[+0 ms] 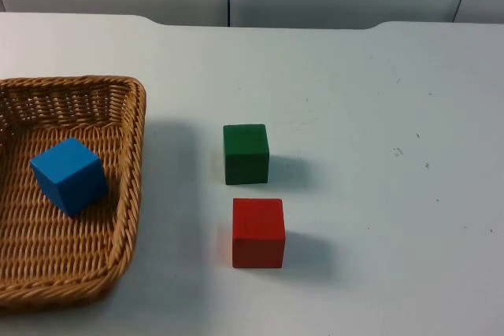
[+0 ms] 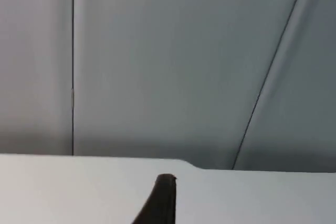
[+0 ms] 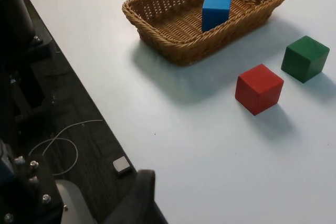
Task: Pick up the basket with the left hand and place the blue cube into the basket with the right hand.
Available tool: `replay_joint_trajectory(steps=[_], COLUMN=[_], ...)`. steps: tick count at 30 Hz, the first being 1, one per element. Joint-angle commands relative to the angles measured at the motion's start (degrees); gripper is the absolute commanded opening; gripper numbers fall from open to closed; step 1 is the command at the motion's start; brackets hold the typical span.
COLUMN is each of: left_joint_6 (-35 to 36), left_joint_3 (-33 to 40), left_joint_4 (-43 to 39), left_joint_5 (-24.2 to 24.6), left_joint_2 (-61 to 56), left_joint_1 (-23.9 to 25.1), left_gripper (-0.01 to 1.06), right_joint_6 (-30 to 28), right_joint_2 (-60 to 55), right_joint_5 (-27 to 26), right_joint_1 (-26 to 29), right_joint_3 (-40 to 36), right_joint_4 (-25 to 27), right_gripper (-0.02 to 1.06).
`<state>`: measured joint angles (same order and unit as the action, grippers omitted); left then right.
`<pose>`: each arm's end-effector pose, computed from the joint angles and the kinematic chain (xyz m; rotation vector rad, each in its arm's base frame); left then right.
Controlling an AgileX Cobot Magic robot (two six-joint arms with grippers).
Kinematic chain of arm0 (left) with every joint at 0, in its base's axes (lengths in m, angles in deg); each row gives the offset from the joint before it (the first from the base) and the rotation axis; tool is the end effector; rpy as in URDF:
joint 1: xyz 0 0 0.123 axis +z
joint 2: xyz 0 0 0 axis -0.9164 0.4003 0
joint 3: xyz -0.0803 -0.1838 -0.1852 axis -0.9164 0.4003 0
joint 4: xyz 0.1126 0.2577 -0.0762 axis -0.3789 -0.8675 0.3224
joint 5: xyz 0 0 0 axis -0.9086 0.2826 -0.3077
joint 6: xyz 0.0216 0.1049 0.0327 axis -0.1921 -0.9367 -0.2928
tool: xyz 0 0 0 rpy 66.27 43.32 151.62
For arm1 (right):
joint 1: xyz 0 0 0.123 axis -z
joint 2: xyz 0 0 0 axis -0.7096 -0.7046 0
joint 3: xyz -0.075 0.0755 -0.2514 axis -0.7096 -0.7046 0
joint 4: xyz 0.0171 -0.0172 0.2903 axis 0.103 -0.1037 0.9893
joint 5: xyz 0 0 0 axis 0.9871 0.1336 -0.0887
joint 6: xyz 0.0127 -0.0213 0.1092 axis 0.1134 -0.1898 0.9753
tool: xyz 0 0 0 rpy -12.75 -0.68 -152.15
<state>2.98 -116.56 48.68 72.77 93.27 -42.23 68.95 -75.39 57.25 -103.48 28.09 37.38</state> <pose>0.2144 0.0309 0.3578 -0.0097 1.7301 -0.2232 0.0308 0.0498 0.2890 -1.0389 1.8461 0.6153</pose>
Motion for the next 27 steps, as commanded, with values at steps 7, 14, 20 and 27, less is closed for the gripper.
replay_joint_trajectory(steps=[7, 14, 20, 27], left_joint_6=[11.74, 22.12, 37.18, 44.5], left_joint_3=[-0.19, -0.19, 0.05, 0.05], left_joint_4=[-14.26, -29.22, -46.24, -52.75], left_joint_5=[6.05, 11.14, 15.69, 19.55], left_joint_2=[-8.27, -19.85, -30.01, -36.38], left_joint_1=[-16.0, -23.95, -24.06, -26.03], left_gripper=[0.84, 0.84, 0.84, 0.84], right_joint_6=[0.0, 0.0, 0.0, 0.0], right_joint_2=[0.19, 0.19, 0.19, 0.19], right_joint_5=[-0.45, -0.45, -0.45, -0.45], right_joint_1=[-0.15, -0.15, -0.15, -0.15], right_joint_3=[-0.35, -0.35, -0.35, -0.35], right_joint_4=[-0.34, -0.34, -0.34, -0.34], right_gripper=[1.04, 1.04, 1.04, 1.04])
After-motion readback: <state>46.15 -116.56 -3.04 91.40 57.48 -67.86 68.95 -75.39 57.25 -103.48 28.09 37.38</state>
